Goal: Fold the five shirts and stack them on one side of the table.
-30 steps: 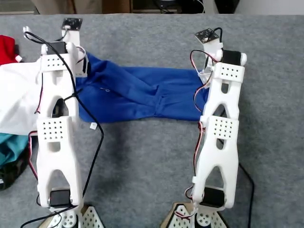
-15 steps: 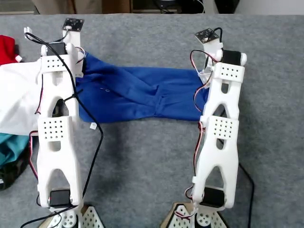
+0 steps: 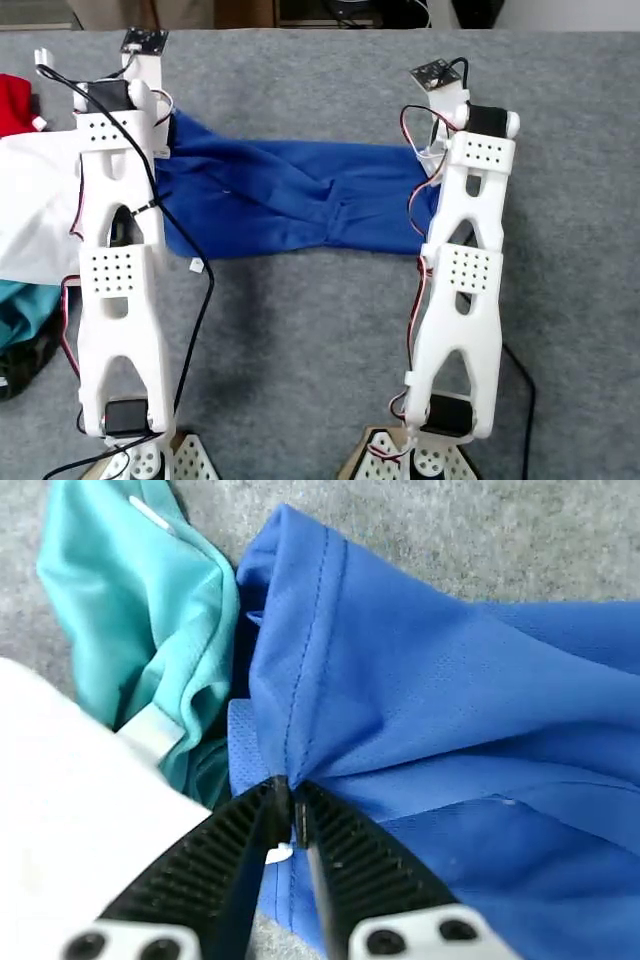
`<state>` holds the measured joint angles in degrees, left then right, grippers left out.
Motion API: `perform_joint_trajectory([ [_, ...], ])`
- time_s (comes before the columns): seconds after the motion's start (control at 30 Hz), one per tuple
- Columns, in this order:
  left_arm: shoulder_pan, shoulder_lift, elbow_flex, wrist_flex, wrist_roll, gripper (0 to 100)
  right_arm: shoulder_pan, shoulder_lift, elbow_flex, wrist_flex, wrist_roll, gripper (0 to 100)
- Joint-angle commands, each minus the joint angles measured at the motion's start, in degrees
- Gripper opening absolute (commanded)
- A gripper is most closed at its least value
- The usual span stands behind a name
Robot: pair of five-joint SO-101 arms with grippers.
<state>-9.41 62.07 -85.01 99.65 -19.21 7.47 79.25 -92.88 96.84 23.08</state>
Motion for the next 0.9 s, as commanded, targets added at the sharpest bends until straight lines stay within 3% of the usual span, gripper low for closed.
perform_joint_trajectory([
  [0.0,-2.11,-2.24,-3.25,1.23,0.62,2,1.01,-0.31,-2.59,-0.97,0.70,5.8],
  [0.23,-3.25,-4.35,4.13,1.32,0.44,2,0.92,-0.31,-2.51,-1.32,0.70,5.8],
  [0.6,-1.23,-29.93,42.55,1.32,0.35,2,-0.48,-0.31,-2.15,-1.67,0.70,5.8],
  [0.87,-0.18,-45.14,63.30,1.23,0.62,2,-0.84,-0.31,-2.07,-1.67,0.70,5.8],
])
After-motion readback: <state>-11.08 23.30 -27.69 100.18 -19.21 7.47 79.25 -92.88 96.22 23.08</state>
